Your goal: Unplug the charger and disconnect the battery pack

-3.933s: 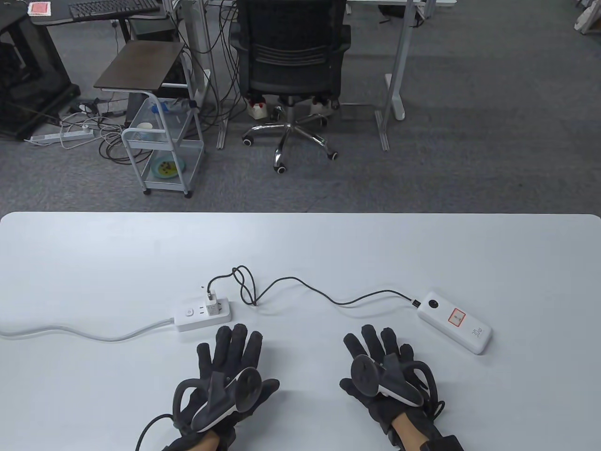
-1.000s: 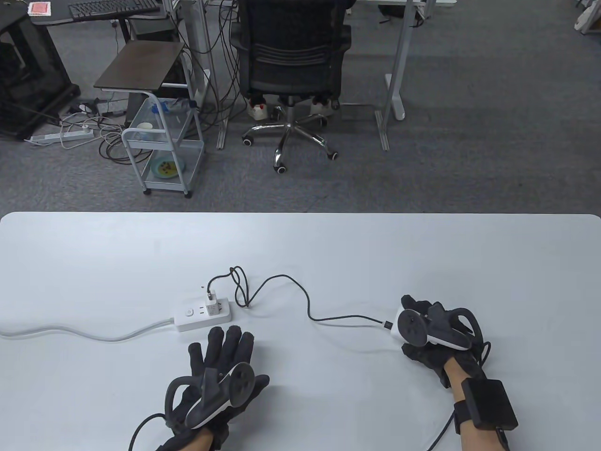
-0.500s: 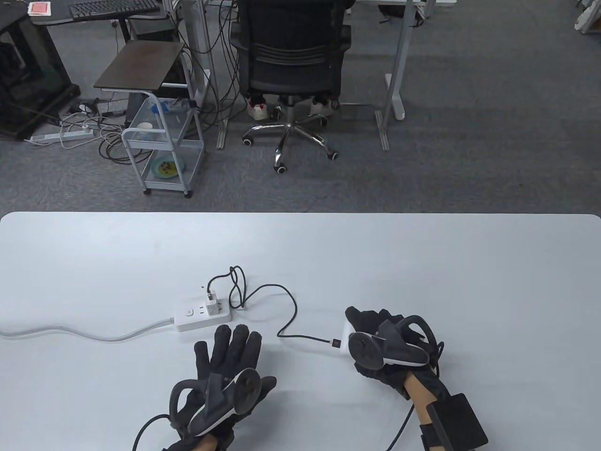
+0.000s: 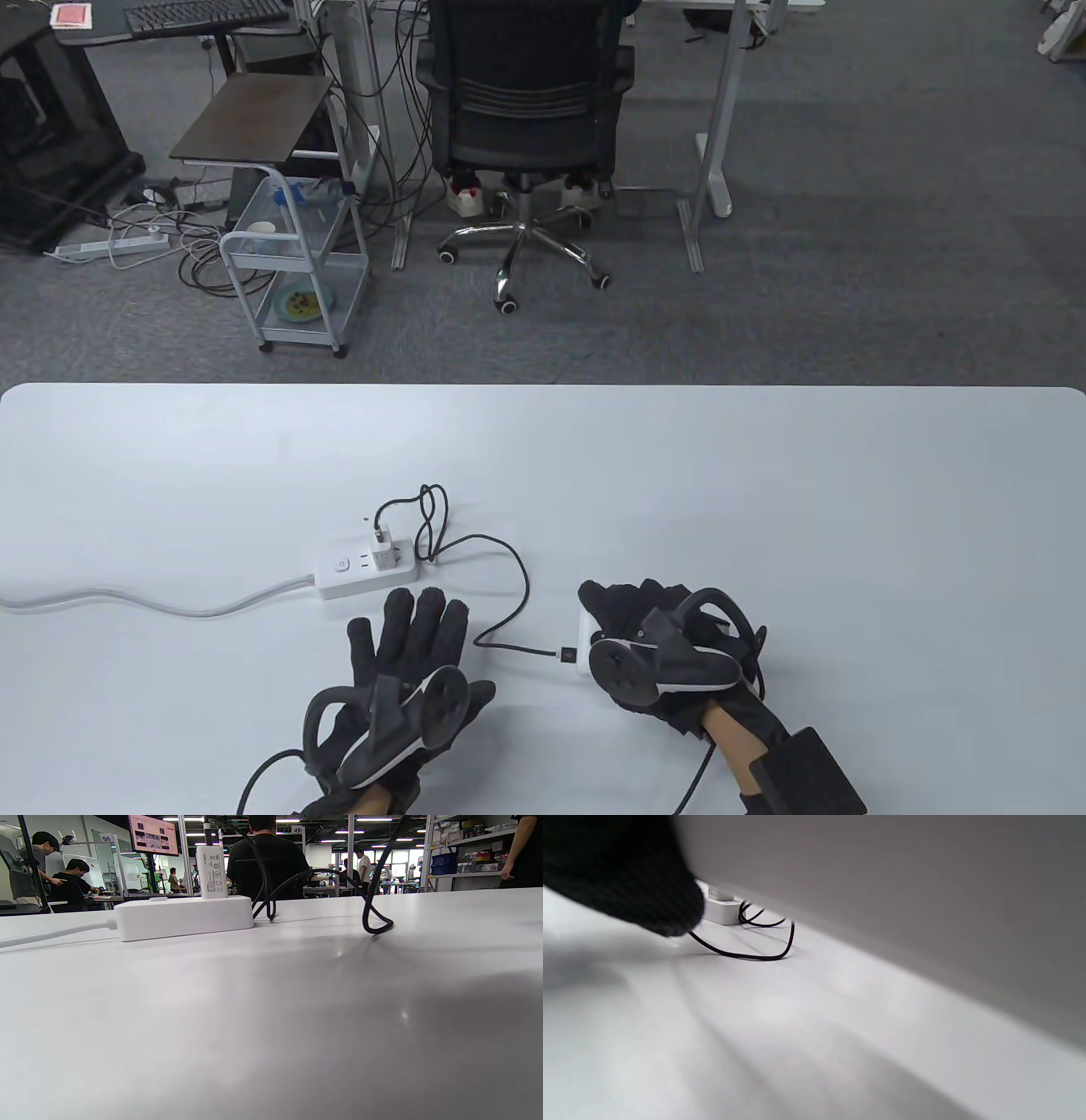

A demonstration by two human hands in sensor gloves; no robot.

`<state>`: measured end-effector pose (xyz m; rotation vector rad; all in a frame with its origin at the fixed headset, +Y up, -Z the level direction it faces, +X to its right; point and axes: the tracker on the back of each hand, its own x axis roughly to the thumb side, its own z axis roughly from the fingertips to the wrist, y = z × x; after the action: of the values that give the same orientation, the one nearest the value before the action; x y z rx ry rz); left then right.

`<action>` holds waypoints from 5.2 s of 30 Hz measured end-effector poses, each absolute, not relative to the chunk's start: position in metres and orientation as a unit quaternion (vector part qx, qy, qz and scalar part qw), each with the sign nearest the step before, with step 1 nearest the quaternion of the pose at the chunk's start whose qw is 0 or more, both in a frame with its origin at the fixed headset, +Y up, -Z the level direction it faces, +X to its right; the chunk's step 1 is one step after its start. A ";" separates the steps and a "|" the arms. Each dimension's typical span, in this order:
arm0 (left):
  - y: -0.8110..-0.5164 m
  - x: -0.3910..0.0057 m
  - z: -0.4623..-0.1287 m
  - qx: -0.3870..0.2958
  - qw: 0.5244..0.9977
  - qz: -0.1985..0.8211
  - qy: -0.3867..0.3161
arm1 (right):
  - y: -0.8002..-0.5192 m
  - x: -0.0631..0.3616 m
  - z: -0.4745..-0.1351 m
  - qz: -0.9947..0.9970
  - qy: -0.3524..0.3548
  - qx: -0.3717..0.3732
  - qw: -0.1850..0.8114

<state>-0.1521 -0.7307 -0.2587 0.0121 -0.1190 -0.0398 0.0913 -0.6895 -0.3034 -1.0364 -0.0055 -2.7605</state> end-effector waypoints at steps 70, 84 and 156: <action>-0.735 -0.092 -0.233 0.084 0.968 -0.007 -0.235 | -0.724 0.073 -0.277 -0.914 -0.071 -0.393 0.076; -0.734 -0.088 -0.228 0.110 0.966 -0.043 -0.229 | -0.731 0.070 -0.276 -0.912 -0.079 -0.393 0.089; -0.740 -0.098 -0.243 0.056 0.983 -0.024 -0.176 | -0.744 0.061 -0.276 -0.917 -0.091 -0.371 0.117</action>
<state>-0.0981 -0.7404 -0.2434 0.1121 -0.3536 -0.0478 0.0608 -0.7436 -0.2764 -1.0854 -0.2669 -2.6836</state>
